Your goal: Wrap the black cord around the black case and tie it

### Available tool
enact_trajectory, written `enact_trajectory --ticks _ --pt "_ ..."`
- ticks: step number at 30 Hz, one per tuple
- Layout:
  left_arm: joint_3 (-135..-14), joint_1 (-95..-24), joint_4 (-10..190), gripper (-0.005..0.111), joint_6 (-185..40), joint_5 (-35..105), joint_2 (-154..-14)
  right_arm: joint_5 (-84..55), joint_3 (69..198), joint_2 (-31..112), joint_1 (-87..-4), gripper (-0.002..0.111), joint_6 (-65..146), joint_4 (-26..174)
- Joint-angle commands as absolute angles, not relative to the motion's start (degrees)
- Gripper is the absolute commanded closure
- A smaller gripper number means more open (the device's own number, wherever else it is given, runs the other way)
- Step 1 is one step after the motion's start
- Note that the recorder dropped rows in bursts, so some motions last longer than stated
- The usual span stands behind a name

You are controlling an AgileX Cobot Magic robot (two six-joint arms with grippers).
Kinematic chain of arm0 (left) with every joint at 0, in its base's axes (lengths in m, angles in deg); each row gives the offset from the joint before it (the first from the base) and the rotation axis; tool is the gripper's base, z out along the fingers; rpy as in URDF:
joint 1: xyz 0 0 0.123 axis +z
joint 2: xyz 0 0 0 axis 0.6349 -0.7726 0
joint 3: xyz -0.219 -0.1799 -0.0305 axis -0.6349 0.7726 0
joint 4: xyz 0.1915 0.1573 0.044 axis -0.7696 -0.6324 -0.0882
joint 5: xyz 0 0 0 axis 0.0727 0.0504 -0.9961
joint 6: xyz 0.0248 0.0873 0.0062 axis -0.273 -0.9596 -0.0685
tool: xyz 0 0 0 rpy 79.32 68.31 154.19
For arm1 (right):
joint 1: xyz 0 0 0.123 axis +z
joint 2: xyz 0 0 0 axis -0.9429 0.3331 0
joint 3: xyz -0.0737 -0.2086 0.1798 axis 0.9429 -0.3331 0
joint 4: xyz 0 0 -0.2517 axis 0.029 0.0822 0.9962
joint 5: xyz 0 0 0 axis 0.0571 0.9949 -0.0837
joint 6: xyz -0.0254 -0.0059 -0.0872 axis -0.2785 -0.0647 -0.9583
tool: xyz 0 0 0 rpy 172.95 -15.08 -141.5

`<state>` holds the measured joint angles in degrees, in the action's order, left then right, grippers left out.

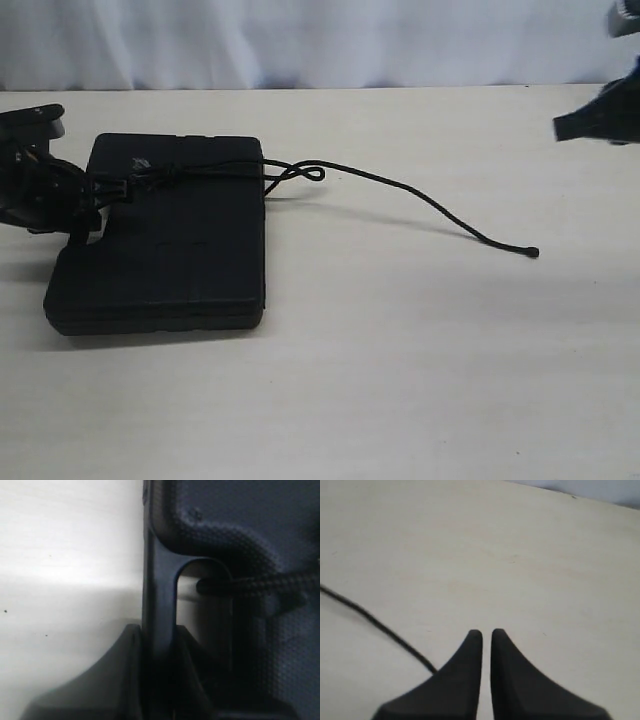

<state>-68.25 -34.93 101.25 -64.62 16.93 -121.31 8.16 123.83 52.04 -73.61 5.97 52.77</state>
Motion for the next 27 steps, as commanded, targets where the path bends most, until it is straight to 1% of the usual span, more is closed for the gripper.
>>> enact_trajectory --ticks 1,5,7,11,16,20,25,26,27 --pt "-68.34 -34.82 101.88 0.107 -65.74 19.32 -120.12 10.35 126.5 56.29 -65.39 0.086 -4.2 45.32" --pt "-68.34 -36.11 101.88 0.107 -68.95 19.1 -120.12 26.99 136.9 65.93 -61.38 0.065 -3.85 47.82" --pt "-68.34 -37.84 101.88 0.107 -70.54 19.67 -120.12 31.93 142.46 71.04 -59.76 0.058 -3.68 49.26" --pt "-68.34 -40.74 101.88 0.107 -72.88 20.21 -120.12 35.03 149.13 77.65 -56.22 0.058 -7.32 55.25" --pt "-68.34 -42.13 101.88 0.107 -73.27 20.21 -120.12 33.86 151.93 81.57 -51.84 0.062 -10.41 63.61" --pt "-68.34 -42.13 101.88 0.107 -73.27 19.98 -120.12 33.3 151.93 82.53 -51.04 0.066 -10.54 65.78" --pt "-68.34 -42.13 101.88 0.107 -73.27 19.75 -120.12 33.32 151.93 83.96 -51.04 0.067 -10.54 65.78" --pt "-68.34 -42.13 101.88 0.107 -73.27 19.75 -120.12 33.19 151.93 84.25 -51.04 0.068 -11.04 65.63" --pt "-68.34 -42.13 101.88 0.107 -73.27 19.75 -120.12 33.09 151.93 84.35 -51.04 0.071 -11.22 65.16"
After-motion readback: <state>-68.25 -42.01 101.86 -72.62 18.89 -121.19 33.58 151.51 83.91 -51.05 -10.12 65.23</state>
